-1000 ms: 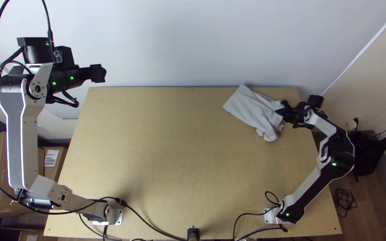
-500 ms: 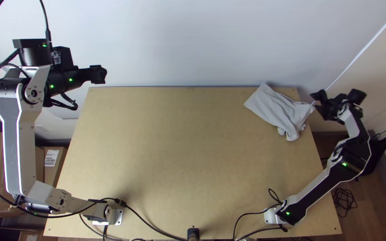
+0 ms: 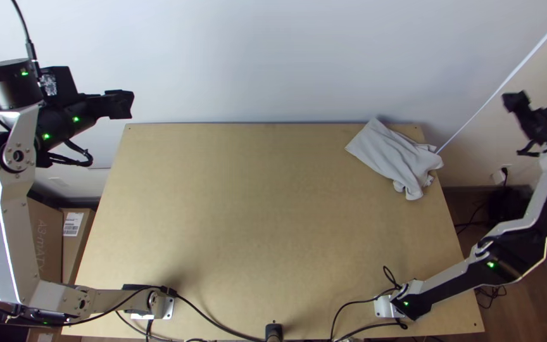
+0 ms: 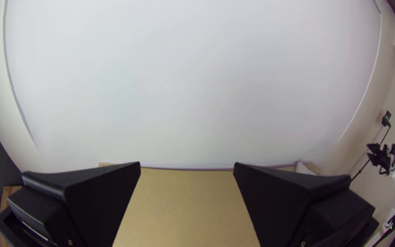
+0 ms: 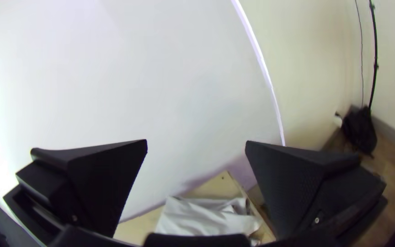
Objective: Fold the t-shirt
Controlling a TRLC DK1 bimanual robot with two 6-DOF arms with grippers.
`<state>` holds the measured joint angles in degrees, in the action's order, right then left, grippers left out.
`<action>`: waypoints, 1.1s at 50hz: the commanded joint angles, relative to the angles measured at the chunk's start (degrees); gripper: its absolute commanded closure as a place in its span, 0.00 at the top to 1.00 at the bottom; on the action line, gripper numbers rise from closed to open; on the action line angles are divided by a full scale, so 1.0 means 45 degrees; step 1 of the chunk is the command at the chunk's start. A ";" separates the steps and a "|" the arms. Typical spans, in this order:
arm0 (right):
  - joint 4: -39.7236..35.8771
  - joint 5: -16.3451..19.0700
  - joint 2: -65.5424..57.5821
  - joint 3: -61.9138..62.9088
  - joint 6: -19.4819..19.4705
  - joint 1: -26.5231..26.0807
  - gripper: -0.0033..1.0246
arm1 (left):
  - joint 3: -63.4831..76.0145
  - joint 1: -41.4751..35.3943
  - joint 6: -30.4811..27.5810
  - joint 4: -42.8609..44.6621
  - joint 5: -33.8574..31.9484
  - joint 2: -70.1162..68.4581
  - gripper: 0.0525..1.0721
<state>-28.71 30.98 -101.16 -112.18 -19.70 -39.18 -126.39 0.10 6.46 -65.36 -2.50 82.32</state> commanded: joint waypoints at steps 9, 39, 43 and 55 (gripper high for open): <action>0.0852 -0.0518 0.4024 -0.1458 0.1215 0.0445 0.96 | -0.0176 0.0427 0.0186 0.1459 0.0048 -0.2025 0.96; 1.0540 -0.4151 1.6348 1.2624 -0.0289 0.3628 0.96 | 1.3399 0.0584 -0.1396 0.8881 0.1865 -1.3021 0.96; 1.0559 -0.4170 1.7794 1.4187 -0.0426 0.3628 0.96 | 1.5176 0.0681 -0.1494 0.9681 0.1884 -1.4466 0.96; 1.0696 -0.3662 2.2520 1.8230 -0.2047 0.3628 0.96 | 1.9414 0.1326 -0.1494 1.1986 0.1845 -1.8079 0.96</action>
<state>18.02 13.69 -6.87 -34.92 -25.21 -23.24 -45.10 4.69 0.36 -16.29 5.45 6.74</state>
